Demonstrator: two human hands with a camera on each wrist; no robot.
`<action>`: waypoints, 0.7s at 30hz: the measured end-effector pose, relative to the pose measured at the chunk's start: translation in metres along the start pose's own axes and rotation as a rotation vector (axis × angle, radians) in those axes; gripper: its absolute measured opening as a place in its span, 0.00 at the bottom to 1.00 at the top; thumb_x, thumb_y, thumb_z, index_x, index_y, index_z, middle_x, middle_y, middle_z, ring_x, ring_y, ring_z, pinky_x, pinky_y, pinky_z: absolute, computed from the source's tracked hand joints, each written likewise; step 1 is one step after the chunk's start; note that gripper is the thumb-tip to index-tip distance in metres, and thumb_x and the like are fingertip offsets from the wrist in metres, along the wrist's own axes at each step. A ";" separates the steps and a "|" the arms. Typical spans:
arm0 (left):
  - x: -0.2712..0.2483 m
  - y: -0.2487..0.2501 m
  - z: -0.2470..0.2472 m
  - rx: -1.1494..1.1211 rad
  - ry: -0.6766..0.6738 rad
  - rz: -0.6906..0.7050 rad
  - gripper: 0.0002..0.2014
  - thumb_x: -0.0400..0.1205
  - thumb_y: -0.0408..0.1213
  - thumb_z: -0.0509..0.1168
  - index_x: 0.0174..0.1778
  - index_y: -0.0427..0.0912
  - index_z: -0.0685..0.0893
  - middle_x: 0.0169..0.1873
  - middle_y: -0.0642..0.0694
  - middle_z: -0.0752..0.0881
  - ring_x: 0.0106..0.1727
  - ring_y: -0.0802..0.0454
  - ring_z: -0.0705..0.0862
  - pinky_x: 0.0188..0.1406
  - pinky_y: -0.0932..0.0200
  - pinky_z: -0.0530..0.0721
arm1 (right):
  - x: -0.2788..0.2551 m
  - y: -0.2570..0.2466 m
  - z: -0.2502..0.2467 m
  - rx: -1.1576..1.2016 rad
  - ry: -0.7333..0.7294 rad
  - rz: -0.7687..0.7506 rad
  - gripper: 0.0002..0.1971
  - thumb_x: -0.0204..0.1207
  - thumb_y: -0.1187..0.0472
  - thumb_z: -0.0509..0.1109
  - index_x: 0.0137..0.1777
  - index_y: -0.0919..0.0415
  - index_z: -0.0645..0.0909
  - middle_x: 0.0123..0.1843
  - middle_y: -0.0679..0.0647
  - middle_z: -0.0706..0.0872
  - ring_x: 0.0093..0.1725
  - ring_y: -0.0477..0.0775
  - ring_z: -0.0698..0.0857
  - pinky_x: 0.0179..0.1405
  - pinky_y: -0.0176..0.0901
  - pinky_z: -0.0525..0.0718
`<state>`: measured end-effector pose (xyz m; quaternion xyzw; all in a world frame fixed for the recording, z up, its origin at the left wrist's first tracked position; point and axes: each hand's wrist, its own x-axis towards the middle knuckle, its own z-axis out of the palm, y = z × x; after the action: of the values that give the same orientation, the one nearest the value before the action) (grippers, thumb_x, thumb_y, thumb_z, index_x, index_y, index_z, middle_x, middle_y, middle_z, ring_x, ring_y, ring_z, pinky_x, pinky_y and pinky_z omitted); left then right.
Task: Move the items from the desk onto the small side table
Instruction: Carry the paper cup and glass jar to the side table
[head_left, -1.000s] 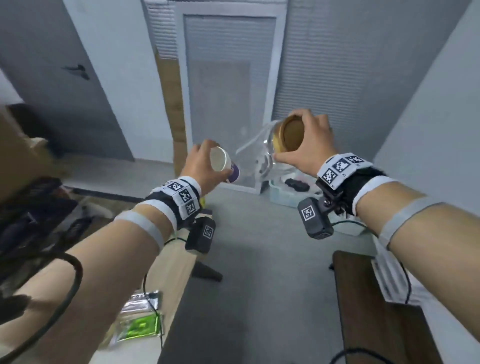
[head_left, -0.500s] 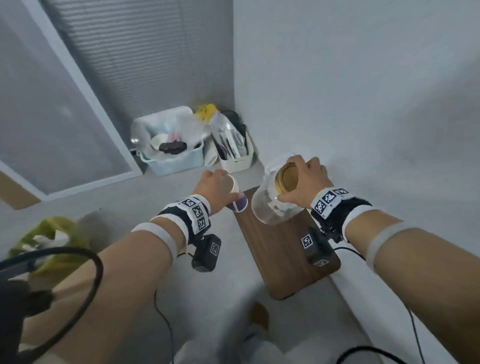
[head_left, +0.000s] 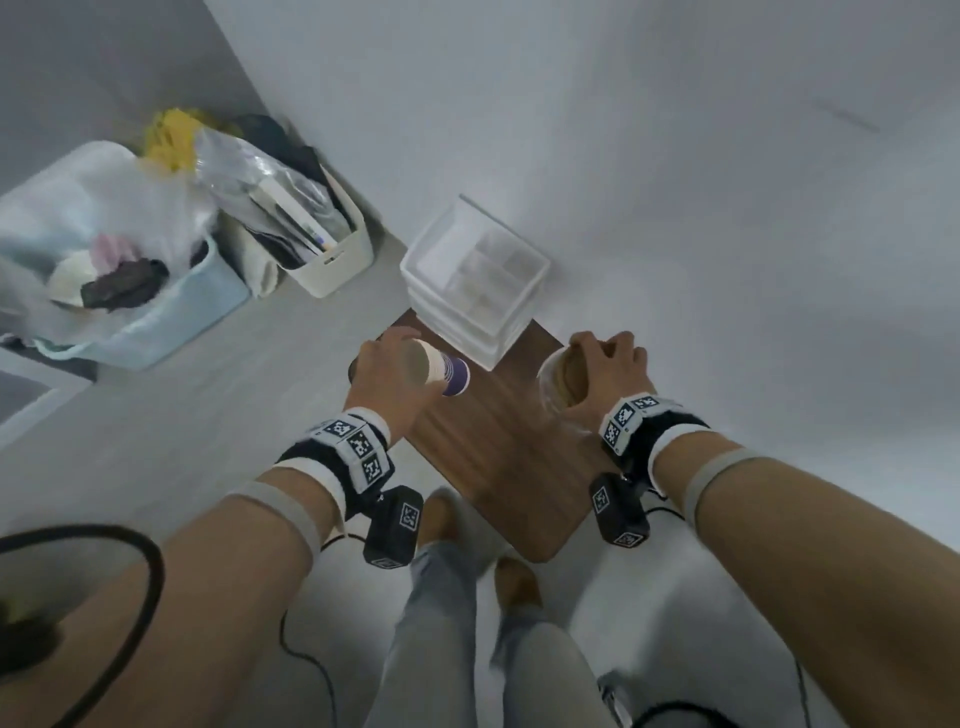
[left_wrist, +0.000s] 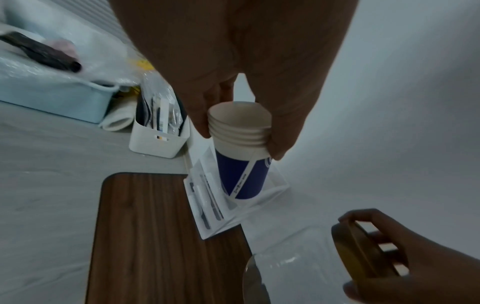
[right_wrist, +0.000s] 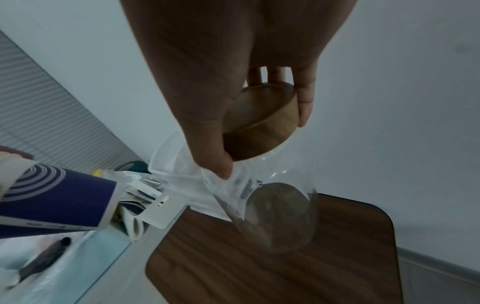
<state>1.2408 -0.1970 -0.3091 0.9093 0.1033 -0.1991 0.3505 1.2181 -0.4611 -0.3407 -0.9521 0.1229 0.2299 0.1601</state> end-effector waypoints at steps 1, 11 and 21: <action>0.015 -0.004 0.009 0.012 -0.010 0.015 0.33 0.69 0.41 0.77 0.70 0.56 0.74 0.57 0.46 0.74 0.60 0.41 0.82 0.64 0.42 0.84 | 0.017 0.002 0.010 -0.008 0.004 0.008 0.44 0.56 0.36 0.78 0.70 0.37 0.59 0.68 0.57 0.60 0.67 0.67 0.67 0.54 0.63 0.84; 0.135 -0.025 0.091 0.029 -0.214 0.264 0.35 0.71 0.42 0.79 0.73 0.58 0.73 0.66 0.48 0.73 0.61 0.52 0.77 0.60 0.63 0.73 | 0.163 0.015 0.085 -0.066 0.039 0.019 0.44 0.61 0.44 0.79 0.75 0.39 0.60 0.72 0.59 0.61 0.69 0.69 0.66 0.54 0.64 0.84; 0.156 -0.033 0.141 0.087 -0.326 0.283 0.35 0.70 0.43 0.79 0.72 0.58 0.72 0.64 0.49 0.72 0.59 0.50 0.79 0.58 0.61 0.77 | 0.203 0.022 0.114 0.033 0.064 -0.019 0.45 0.61 0.38 0.76 0.79 0.41 0.60 0.76 0.60 0.61 0.72 0.70 0.64 0.60 0.66 0.82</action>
<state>1.3290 -0.2608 -0.4919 0.8848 -0.0920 -0.2965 0.3475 1.3410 -0.4732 -0.5389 -0.9573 0.1225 0.1956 0.1740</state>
